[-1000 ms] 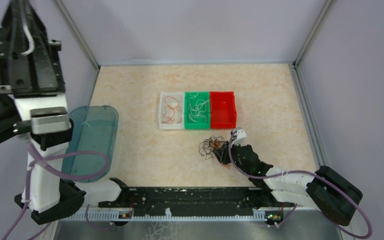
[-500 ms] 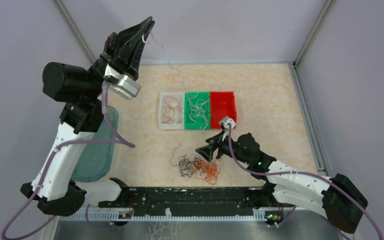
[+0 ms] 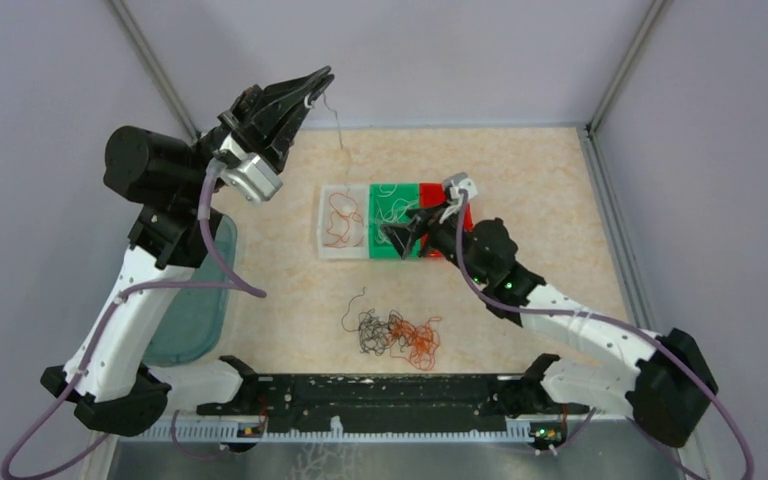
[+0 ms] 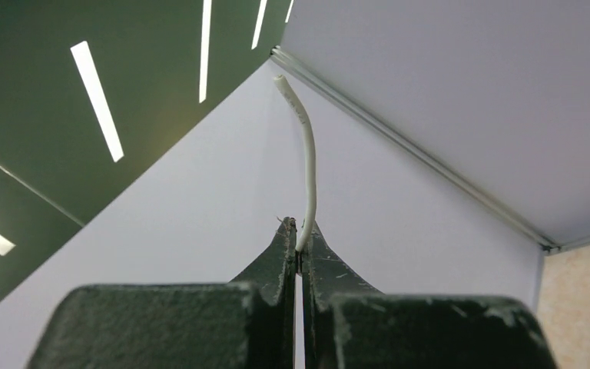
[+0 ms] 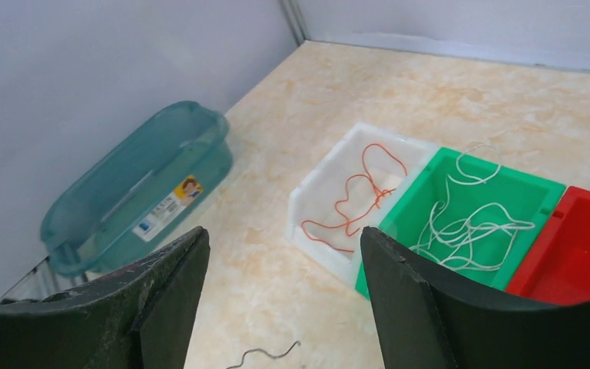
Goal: Untangle the cables
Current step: Place the cable in the bin.
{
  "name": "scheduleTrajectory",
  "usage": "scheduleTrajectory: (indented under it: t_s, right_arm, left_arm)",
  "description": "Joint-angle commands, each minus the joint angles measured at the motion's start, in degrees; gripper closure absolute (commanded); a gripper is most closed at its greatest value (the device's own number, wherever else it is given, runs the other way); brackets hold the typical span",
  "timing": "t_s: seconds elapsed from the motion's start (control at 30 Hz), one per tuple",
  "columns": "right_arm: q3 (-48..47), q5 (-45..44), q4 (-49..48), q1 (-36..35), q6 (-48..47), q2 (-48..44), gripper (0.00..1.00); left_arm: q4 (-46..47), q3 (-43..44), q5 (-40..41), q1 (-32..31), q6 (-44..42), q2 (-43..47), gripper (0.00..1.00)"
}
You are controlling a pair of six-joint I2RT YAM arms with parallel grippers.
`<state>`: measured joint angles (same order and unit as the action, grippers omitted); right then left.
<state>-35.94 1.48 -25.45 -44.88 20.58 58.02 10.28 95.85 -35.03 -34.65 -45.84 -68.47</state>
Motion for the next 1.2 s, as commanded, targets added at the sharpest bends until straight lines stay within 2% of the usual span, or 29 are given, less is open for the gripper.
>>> scheduleTrajectory:
  t_s: [0.0,0.17,0.33,0.47,0.77,0.9,1.17]
  right_arm:
    - [-8.36,0.40,-4.11,1.46,-0.60,10.15,0.28]
    - [-12.89,5.98,-8.35,1.42,1.86,19.28,0.32]
    - [-10.37,8.19,-11.53,1.46,3.66,20.47,0.36]
    - [-9.06,5.38,-9.19,1.44,1.71,17.78,0.36]
    - [-6.72,-0.57,-3.96,1.47,-2.66,9.44,0.35]
    - [-4.82,-8.85,-1.35,1.53,-3.36,6.15,0.35]
    - [-2.08,-14.02,1.04,1.55,-4.75,2.06,0.35]
  left_arm:
    - [0.25,-2.08,-2.31,-0.53,4.34,0.36,1.00]
    - [-1.13,-4.38,-0.62,-0.61,2.55,0.88,1.00]
    - [-1.72,-7.13,0.34,-0.57,-0.45,2.21,1.00]
    - [-0.67,-7.72,0.42,-0.59,-1.09,1.49,1.00]
    - [14.08,-7.11,5.83,-0.94,-1.95,-3.57,1.00]
    - [17.41,-4.64,6.89,-2.32,-1.70,-6.56,1.00]
    - [18.12,4.73,6.41,-3.58,-4.21,-13.76,1.00]
